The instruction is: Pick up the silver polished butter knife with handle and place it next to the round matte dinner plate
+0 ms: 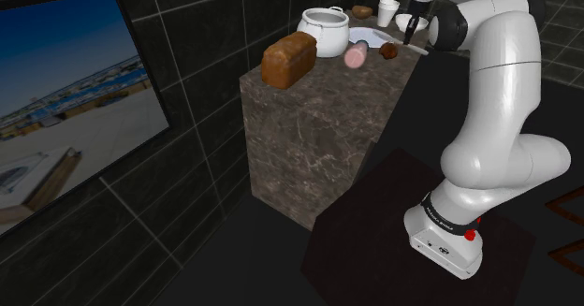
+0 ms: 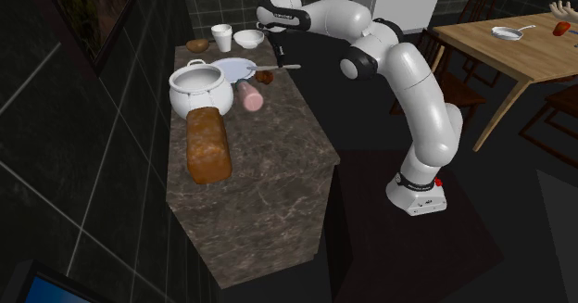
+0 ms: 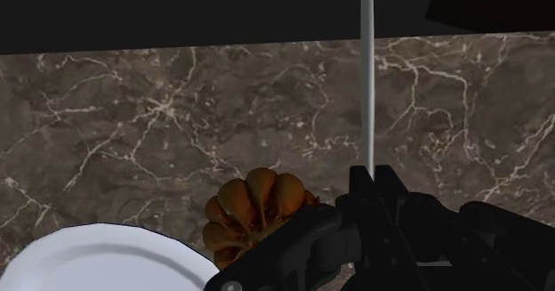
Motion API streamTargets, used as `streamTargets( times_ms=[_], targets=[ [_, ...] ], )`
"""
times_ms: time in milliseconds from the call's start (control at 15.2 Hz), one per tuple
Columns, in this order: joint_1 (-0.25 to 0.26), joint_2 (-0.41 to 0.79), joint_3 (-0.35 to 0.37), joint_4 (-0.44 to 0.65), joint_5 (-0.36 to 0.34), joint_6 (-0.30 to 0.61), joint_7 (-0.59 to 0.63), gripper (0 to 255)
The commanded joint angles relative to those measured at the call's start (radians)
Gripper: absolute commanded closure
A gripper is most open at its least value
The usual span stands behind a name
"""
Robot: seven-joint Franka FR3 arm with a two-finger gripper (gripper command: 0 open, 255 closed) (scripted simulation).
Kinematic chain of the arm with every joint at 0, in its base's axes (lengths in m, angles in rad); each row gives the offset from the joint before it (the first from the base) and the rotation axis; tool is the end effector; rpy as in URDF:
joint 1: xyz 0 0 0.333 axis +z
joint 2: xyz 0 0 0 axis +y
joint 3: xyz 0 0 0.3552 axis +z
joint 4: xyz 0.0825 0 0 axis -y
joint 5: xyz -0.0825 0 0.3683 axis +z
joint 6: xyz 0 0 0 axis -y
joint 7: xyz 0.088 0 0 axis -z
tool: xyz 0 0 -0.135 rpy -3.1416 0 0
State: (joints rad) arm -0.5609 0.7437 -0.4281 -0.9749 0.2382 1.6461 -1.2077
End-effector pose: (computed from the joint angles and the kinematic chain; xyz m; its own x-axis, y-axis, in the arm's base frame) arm 0.5264 -0.5394 0.4500 0.9544 0.2937 -0.0524 0.2940 -0.9558 -0.0032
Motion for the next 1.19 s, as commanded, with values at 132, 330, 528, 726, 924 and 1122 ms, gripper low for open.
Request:
streamTargets(
  times_ms=[132,330,528,726,924,1122],
  targets=[
    [0.012,-0.007,0.000,-0.066,0.000,0.057,-0.005,255],
    [0.019,-0.007,0.000,-0.109,0.001,0.098,-0.007,255],
    [0.025,-0.005,0.002,-0.146,0.003,0.137,-0.010,255],
    [0.029,0.001,0.004,-0.178,0.006,0.173,-0.012,255],
    [0.031,0.006,0.005,-0.198,0.008,0.197,-0.014,255],
    [0.031,0.006,0.005,-0.197,0.008,0.197,-0.014,255]
  ],
)
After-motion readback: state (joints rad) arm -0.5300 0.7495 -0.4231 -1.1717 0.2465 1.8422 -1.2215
